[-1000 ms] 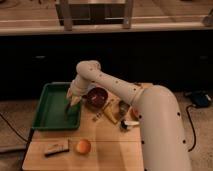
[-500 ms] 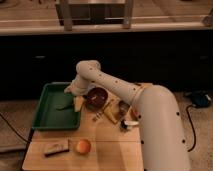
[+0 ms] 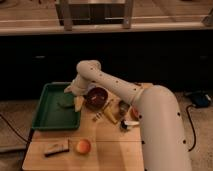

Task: Place pepper in tray

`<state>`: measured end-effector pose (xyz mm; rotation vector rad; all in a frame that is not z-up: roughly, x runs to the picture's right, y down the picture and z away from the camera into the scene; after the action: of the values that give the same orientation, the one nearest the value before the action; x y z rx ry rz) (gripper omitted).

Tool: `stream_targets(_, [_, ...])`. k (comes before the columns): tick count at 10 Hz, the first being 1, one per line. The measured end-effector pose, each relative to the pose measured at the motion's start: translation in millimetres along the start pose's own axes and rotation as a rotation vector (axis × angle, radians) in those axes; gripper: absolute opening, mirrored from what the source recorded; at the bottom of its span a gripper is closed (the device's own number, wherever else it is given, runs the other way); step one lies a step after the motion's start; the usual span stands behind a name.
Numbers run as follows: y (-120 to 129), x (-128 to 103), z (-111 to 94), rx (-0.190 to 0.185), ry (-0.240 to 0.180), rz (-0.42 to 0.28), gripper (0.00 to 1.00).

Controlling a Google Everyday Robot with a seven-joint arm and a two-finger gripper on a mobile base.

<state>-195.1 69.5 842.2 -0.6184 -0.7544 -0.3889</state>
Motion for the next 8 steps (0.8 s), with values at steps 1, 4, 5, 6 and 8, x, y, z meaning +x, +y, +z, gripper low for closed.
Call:
stream_targets(1, [0.1,0.1,-0.8,0.004,-0.002,-0.004,0.80])
stream_targets(4, [0.4,0.7,-1.4,0.005,-0.003,-0.003,0.80])
stream_targets(5, [0.1,-0.1,-0.8,0.005,-0.003,-0.005,0.80])
stream_targets(6, [0.3,0.1,-0.5,0.004,-0.004,-0.004,0.80])
stream_targets(8, [0.3,0.2,-0.6,0.004,-0.003,-0.004,0.80])
